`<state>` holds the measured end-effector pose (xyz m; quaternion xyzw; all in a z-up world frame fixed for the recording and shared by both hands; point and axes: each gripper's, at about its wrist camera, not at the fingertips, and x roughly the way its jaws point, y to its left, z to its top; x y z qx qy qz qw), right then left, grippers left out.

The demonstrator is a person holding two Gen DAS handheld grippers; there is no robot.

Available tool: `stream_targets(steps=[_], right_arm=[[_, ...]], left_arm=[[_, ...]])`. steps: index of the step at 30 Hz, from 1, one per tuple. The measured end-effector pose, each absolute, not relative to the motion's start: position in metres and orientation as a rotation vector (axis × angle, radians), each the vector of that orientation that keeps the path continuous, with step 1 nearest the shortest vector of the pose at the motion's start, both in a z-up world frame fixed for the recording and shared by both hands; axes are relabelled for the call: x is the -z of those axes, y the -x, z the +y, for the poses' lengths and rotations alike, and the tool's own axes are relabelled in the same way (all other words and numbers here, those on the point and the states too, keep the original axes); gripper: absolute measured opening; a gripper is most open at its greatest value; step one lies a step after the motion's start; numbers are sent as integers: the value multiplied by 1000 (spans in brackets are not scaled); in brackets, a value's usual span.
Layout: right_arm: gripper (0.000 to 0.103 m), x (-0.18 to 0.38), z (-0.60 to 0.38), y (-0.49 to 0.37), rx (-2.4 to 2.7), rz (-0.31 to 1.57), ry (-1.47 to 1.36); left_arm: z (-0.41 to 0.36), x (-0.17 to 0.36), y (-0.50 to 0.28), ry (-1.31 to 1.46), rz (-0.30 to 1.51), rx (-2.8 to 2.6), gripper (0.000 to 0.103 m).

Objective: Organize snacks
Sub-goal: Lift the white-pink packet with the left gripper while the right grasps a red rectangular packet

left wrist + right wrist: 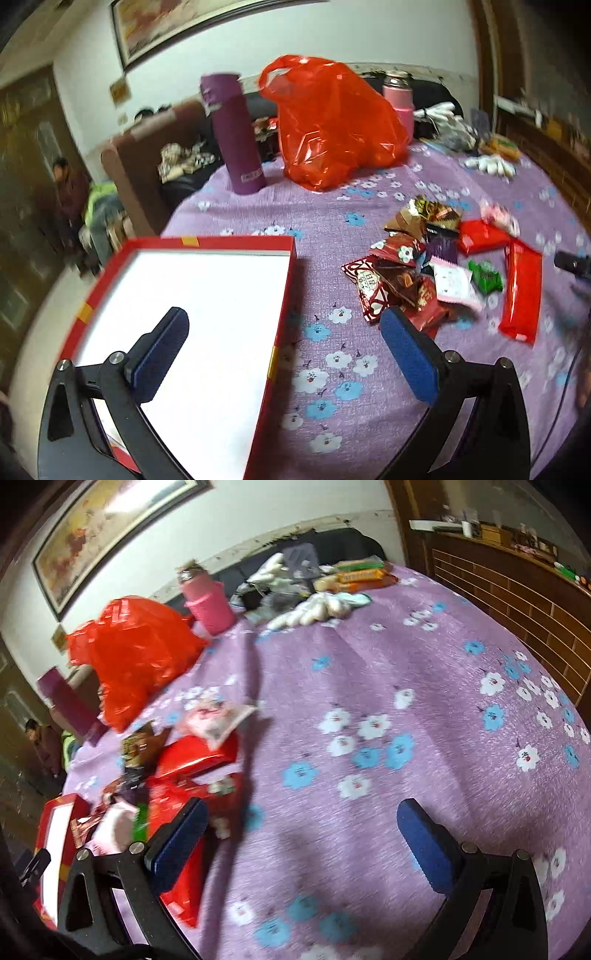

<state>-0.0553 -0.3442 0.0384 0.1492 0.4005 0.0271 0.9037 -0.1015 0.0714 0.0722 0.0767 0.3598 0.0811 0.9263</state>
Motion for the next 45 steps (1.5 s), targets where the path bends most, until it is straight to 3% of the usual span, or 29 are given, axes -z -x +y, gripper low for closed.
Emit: stream_targets(steps=[7, 16, 18, 20, 23, 28, 36, 45], right_arm=[[103, -32, -284, 35, -127, 957, -200], [96, -14, -245, 24, -114, 978, -44], [90, -14, -244, 26, -117, 952, -26], [74, -17, -251, 28, -136, 920, -56], [58, -19, -264, 27, -140, 896, -81], [50, -22, -291, 21, -186, 894, -226], [49, -23, -316, 18, -142, 892, -322], [51, -23, -316, 19, -148, 901, -348]], left_arm=[[55, -68, 88, -114, 807, -27, 103], [5, -71, 76, -316, 771, 30, 103], [-1, -72, 72, -338, 771, 52, 103], [-13, -70, 68, -382, 767, 80, 103], [-30, -66, 62, -427, 779, 123, 103], [-51, -55, 48, -431, 848, 205, 103], [-68, -30, 21, -456, 943, 231, 103], [-51, -17, 10, -363, 989, 243, 72]])
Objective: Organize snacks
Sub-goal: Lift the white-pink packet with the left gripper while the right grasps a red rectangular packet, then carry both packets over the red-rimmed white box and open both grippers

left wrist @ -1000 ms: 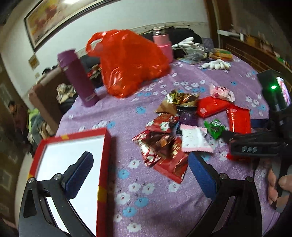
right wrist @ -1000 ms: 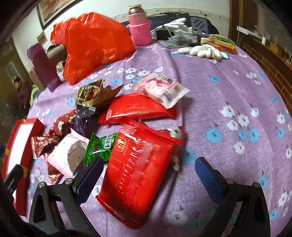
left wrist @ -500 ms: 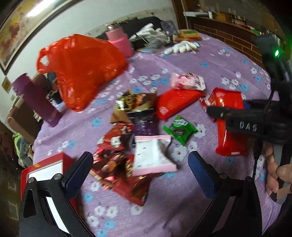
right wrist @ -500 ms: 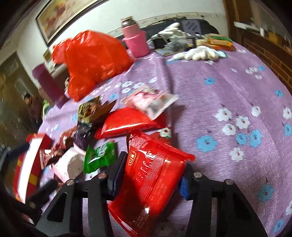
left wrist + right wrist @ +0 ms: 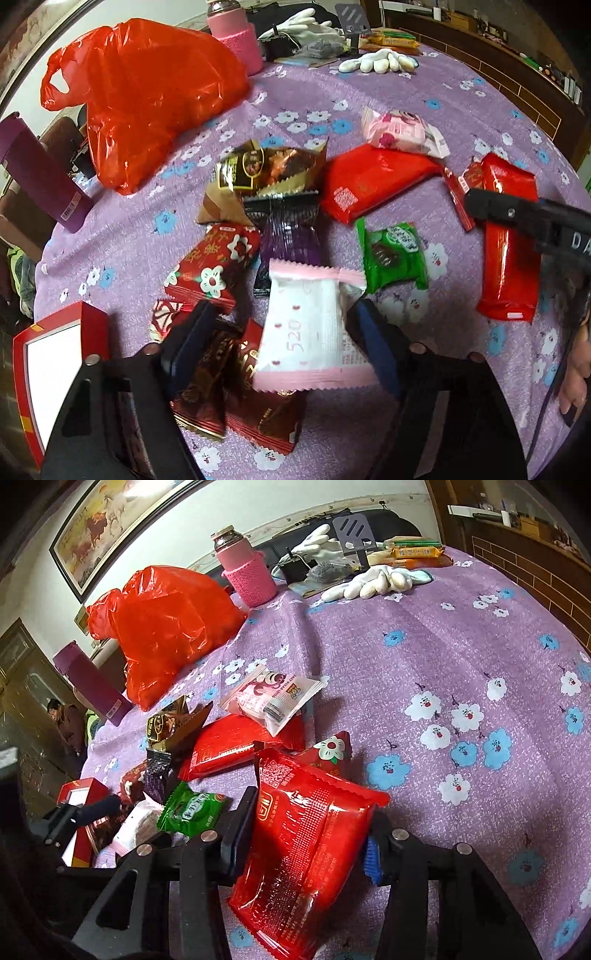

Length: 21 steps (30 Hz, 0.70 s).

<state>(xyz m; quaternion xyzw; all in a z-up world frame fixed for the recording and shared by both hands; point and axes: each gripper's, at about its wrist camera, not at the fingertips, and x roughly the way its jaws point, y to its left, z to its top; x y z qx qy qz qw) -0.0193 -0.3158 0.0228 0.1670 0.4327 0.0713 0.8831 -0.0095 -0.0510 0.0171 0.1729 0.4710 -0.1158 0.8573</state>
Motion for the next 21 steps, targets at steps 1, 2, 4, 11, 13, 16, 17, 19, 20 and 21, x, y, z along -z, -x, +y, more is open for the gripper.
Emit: stream_targets(steps=[1, 2, 4, 11, 13, 16, 17, 19, 20, 21], right_arm=[[51, -23, -316, 19, -149, 901, -350], [51, -23, -316, 19, -149, 901, -351], [51, -23, -316, 19, -148, 900, -349], [53, -23, -315, 20, -156, 908, -343], [57, -23, -315, 21, -170, 911, -349], [63, -23, -316, 23, -189, 914, -363], [64, -23, -316, 25, -193, 915, -363], [67, -23, -314, 28, -200, 918, -352], [68, -24, -313, 31, -199, 918, -334], [69, -24, -311, 34, -195, 918, -320]], left_arm=[[-51, -18, 10, -356, 987, 248, 62], [-51, -19, 11, -350, 986, 253, 53], [-52, -19, 11, -343, 983, 273, 48], [-43, -25, 17, -211, 971, 365, 39], [-38, -28, 22, -163, 966, 397, 37], [-37, -27, 32, -159, 961, 398, 34], [-38, -26, 36, -160, 960, 400, 33], [-40, -23, 46, -176, 954, 396, 33], [-42, -23, 53, -183, 945, 405, 33], [-43, -24, 59, -181, 942, 419, 33]])
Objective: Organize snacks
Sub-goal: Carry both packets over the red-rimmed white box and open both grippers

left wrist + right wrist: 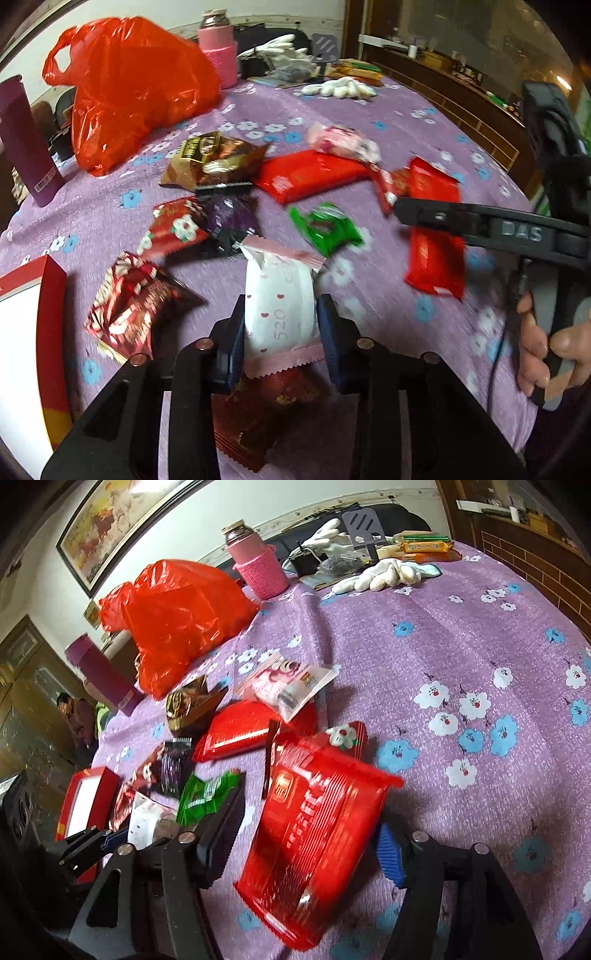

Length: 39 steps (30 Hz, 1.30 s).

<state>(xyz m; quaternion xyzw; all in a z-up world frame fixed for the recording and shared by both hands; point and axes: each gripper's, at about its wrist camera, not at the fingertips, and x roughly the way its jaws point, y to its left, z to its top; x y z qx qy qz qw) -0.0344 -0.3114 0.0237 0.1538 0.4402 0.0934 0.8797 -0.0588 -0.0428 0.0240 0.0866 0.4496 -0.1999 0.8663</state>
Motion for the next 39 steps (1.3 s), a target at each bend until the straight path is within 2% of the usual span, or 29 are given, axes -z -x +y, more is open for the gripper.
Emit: stream_targets(steps=[2, 5, 10, 13, 14, 16, 22, 30, 39], right_arm=[[69, -24, -308, 42, -182, 915, -281], [69, -24, -300, 45, -154, 922, -210], [70, -21, -273, 43, -71, 949, -42], [64, -18, -260, 44, -31, 930, 35], [56, -18, -258, 45, -40, 924, 35], [47, -20, -257, 49, -54, 920, 40], [46, -28, -278, 60, -88, 914, -37], [46, -34, -318, 74, -128, 920, -173], [46, -30, -330, 81, -181, 920, -269]], left_arm=[[-43, -25, 65, -169, 941, 436, 33], [-38, -28, 66, -132, 936, 442, 25], [-21, -30, 63, -55, 930, 455, 25], [-22, -28, 62, -62, 943, 464, 25], [-23, -28, 63, -63, 944, 468, 25], [-26, -31, 64, -63, 935, 478, 25], [-28, -45, 68, -54, 882, 523, 25], [-49, -31, 77, -122, 911, 541, 25], [-51, -27, 69, -90, 900, 521, 14]])
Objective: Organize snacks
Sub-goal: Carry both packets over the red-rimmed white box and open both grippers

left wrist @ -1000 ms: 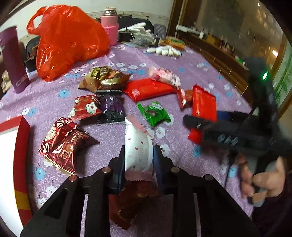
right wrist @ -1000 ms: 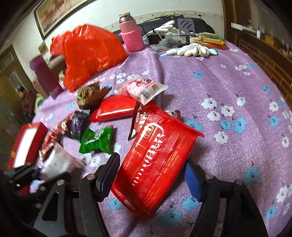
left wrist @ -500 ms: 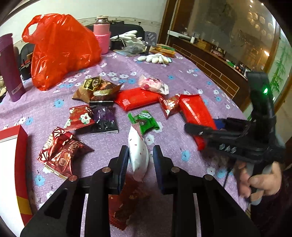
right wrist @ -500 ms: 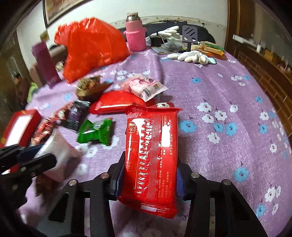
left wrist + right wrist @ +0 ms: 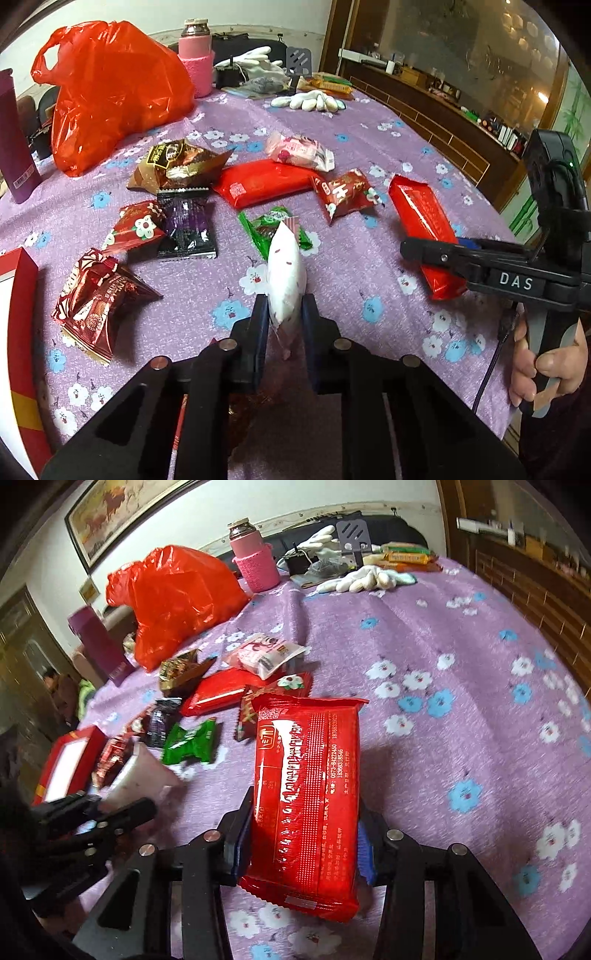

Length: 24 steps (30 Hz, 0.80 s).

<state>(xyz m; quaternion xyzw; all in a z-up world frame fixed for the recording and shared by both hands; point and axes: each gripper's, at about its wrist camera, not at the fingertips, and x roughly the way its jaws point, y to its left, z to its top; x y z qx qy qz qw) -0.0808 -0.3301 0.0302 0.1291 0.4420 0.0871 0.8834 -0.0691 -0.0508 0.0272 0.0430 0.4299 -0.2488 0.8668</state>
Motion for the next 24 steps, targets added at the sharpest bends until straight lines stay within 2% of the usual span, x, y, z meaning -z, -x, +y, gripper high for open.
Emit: stream_targets(steps=[10, 19, 24], right_arm=[[46, -37, -311, 87, -344, 910, -340], [46, -49, -234, 82, -555, 932, -350], [45, -61, -156, 80, -719, 938, -320]], left_arm=[[-23, -52, 87, -12, 808, 550, 12], [72, -92, 140, 64, 681, 368, 12], [136, -91, 161, 102, 676, 197, 13]])
